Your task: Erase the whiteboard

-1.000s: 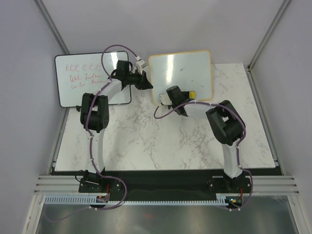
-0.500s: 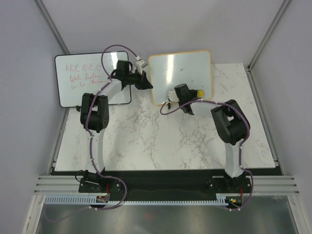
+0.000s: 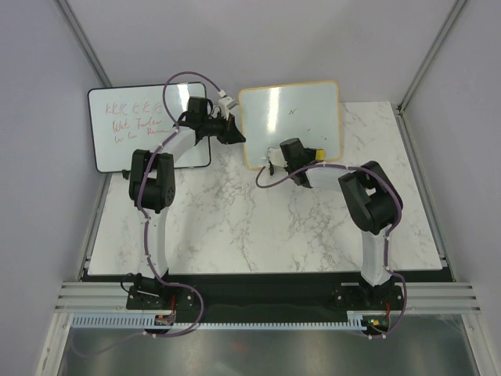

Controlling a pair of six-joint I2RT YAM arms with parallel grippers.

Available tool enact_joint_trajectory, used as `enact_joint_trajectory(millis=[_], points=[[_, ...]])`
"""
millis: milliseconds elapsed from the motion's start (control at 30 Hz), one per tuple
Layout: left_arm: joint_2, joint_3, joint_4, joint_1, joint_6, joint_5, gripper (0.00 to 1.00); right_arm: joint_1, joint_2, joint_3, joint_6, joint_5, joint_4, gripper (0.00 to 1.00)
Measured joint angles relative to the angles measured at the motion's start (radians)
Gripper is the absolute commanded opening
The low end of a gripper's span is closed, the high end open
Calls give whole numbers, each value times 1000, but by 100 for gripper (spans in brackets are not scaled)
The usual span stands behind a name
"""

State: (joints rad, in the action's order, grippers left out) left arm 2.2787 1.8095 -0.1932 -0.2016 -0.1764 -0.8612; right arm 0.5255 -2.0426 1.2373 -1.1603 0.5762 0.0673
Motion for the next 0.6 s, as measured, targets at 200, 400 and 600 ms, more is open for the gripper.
enact_joint_trajectory(millis=[200, 400, 600], points=[[0, 0, 0, 0, -1, 0, 2, -97, 26, -43, 41, 20, 4, 0], [0, 0, 0, 0, -1, 0, 2, -90, 13, 13, 76, 26, -27, 0], [0, 0, -1, 0, -2, 0, 2, -12, -32, 138, 149, 0, -21, 0]])
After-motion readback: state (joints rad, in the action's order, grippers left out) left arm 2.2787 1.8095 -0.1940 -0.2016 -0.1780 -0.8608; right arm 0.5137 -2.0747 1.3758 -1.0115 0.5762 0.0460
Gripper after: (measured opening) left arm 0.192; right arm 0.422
